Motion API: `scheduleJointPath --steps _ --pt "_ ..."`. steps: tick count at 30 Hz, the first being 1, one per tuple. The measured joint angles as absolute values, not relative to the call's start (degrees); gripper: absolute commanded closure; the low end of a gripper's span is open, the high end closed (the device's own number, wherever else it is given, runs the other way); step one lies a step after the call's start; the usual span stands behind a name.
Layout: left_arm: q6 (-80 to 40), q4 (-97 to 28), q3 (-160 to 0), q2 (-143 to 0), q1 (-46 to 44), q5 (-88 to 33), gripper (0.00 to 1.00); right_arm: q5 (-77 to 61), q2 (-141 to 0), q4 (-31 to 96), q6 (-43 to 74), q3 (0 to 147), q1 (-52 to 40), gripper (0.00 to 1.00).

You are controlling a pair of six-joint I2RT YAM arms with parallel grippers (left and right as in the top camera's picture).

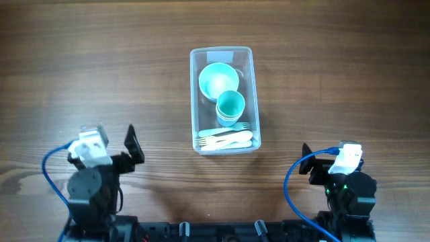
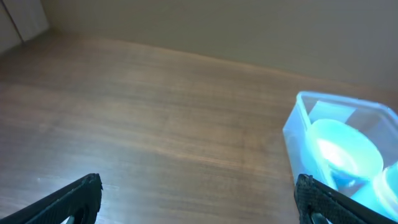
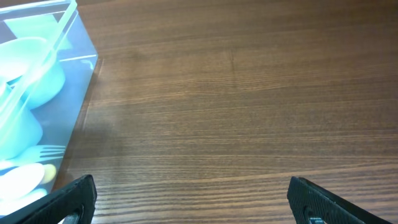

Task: Pack container

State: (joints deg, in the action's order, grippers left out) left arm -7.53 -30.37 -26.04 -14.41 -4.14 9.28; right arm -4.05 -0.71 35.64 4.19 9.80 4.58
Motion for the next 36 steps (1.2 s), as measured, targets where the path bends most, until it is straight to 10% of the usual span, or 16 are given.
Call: scheduleJointPath --steps 36 --pt "-7.55 -31.22 -8.93 -0.8 -9.28 7.35 0.0 -4.05 -0.73 35.55 4.16 9.8 4.58 0.0"
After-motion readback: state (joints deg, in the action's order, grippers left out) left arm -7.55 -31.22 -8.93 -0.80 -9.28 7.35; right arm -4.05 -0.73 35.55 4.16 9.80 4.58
